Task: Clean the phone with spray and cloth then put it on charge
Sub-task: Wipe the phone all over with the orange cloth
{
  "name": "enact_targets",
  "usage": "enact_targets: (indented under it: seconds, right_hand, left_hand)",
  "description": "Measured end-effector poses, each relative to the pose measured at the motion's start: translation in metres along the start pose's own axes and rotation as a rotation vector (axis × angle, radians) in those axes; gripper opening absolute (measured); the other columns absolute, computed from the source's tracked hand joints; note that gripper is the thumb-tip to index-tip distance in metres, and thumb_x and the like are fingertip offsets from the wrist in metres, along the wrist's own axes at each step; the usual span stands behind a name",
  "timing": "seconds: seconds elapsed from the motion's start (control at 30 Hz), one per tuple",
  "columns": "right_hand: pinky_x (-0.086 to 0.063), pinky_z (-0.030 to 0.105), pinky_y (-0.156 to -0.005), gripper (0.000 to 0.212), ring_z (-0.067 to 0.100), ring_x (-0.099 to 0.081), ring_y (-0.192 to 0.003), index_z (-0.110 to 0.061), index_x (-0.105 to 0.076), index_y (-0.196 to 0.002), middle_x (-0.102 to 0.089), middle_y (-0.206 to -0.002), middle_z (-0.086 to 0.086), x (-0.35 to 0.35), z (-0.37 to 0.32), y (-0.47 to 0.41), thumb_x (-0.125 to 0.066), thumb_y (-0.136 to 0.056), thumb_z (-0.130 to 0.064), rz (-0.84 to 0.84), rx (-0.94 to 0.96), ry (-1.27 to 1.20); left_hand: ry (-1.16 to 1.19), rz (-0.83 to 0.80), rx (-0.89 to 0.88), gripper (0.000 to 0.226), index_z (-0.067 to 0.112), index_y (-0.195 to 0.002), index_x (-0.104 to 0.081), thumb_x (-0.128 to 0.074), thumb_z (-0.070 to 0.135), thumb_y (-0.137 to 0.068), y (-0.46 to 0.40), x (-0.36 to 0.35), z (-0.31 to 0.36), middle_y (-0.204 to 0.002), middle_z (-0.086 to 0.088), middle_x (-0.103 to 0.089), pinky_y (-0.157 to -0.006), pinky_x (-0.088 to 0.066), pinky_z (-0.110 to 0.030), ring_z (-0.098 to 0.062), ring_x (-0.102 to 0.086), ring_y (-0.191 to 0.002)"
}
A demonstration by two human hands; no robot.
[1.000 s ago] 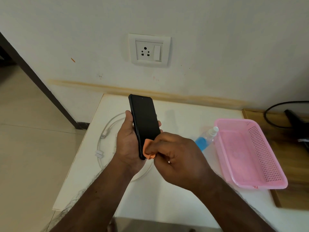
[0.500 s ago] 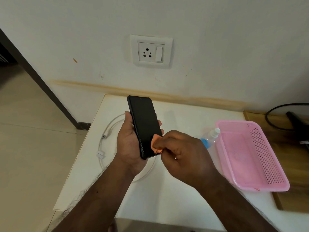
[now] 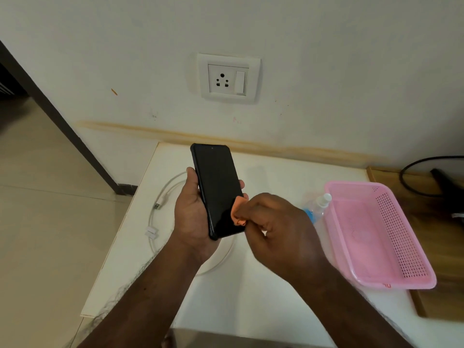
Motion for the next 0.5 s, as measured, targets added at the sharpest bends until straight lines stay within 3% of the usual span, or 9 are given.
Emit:
enact_targets:
  seconds: [0.1,0.23,0.4,0.5]
  right_hand:
    - [-0.059,0.031,-0.073,0.021,0.017,-0.067,-0.086,-0.018,-0.076,-0.102,-0.072,-0.098,-0.002,-0.001,-0.005,0.0,-0.063,-0.086,-0.017,-0.037,0.064,-0.011]
    - [-0.058,0.031,-0.079,0.022,0.021,-0.067,-0.089,-0.015,-0.074,-0.11,-0.071,-0.102,0.002,0.009,0.014,-0.002,-0.063,-0.092,-0.01,0.044,-0.028,-0.001]
    - [-0.057,0.028,-0.077,0.026,0.02,-0.068,-0.088,-0.016,-0.075,-0.106,-0.071,-0.101,0.001,0.003,0.001,-0.002,-0.057,-0.088,-0.017,-0.06,0.06,-0.008]
    - [-0.056,0.026,-0.077,0.025,0.013,-0.066,-0.086,-0.02,-0.076,-0.103,-0.07,-0.099,-0.005,0.007,0.015,-0.004,-0.057,-0.088,-0.019,-0.062,-0.012,-0.078]
  left_hand:
    - [0.003,0.014,0.014,0.075,0.018,-0.113,-0.075,-0.03,0.074,-0.091,-0.001,0.003,-0.002,-0.111,-0.015,-0.069,-0.078,-0.056,-0.046,-0.029,-0.069,-0.091]
    - [0.045,-0.002,0.011,0.07,0.015,-0.114,-0.074,-0.037,0.07,-0.091,-0.001,-0.001,-0.008,-0.112,-0.015,-0.07,-0.091,-0.054,-0.052,-0.03,-0.068,-0.097]
    - [-0.015,0.005,0.048,0.074,0.018,-0.111,-0.076,-0.031,0.073,-0.093,-0.001,0.0,-0.011,-0.115,-0.015,-0.069,-0.083,-0.057,-0.05,-0.029,-0.069,-0.098]
    - [-0.031,-0.015,0.047,0.077,0.016,-0.11,-0.075,-0.028,0.074,-0.093,-0.002,-0.001,-0.009,-0.11,-0.013,-0.069,-0.081,-0.054,-0.051,-0.029,-0.068,-0.089]
Point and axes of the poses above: each hand's wrist, its own y-axis away from the middle knuckle, its own x-axis out of the back of the hand, z = x × y, the point moved 7 cm from there along -y, towards the middle knuckle
